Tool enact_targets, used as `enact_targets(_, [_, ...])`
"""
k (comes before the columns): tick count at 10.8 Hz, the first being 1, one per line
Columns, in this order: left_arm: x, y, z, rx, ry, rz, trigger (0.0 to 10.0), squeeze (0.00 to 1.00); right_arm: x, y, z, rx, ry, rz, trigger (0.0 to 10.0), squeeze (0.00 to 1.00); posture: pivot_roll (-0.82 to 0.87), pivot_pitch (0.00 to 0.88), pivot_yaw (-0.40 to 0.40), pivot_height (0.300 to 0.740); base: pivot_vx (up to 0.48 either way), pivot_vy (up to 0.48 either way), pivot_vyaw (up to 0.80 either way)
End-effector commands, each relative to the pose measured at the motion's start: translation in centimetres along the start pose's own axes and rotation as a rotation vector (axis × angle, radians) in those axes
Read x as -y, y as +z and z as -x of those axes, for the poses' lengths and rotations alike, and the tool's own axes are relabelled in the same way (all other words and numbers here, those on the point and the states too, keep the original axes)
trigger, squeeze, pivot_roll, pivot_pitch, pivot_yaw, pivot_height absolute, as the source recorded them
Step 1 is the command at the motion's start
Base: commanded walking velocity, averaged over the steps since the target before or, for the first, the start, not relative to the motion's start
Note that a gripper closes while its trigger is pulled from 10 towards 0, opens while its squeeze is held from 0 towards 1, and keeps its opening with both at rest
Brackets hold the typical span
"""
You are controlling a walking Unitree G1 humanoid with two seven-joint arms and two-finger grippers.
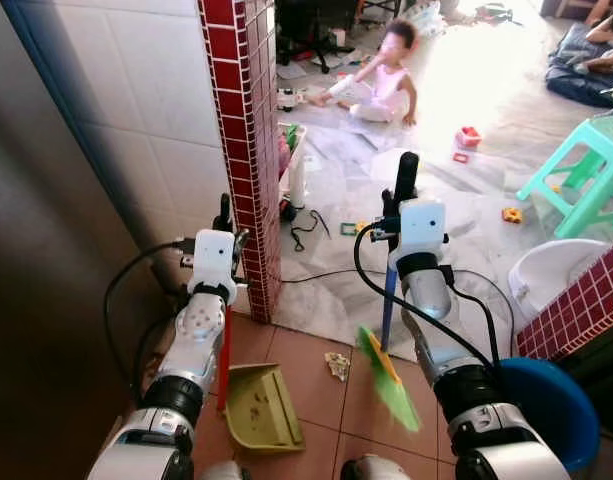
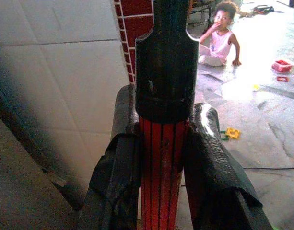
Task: Sweep floor
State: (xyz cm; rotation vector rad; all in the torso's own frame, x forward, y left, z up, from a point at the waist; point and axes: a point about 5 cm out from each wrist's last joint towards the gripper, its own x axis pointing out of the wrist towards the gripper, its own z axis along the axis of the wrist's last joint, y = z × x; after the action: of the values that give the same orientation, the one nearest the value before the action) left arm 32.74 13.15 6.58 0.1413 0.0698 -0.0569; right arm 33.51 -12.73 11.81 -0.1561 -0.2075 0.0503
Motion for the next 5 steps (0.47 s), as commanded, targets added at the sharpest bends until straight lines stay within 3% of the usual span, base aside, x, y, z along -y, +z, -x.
enact_targets(1, [0.3,1.4,-0.7,0.062,-0.012,-0.023,10.0,0.00,-0.4,1.1,-0.8,0.045,0.020,-0.024,10.0,0.00,-0.02,0.000,0.005,0.740,0.000,0.000,0.00])
enact_targets(5, [0.5,1.3,-0.8,0.073,0.006,-0.031,10.0,0.00,-2.7,0.5,-0.3,0.002,0.172,-0.143,10.0,0.00,-0.03,0.000,0.008,0.740,0.000,0.000,0.00])
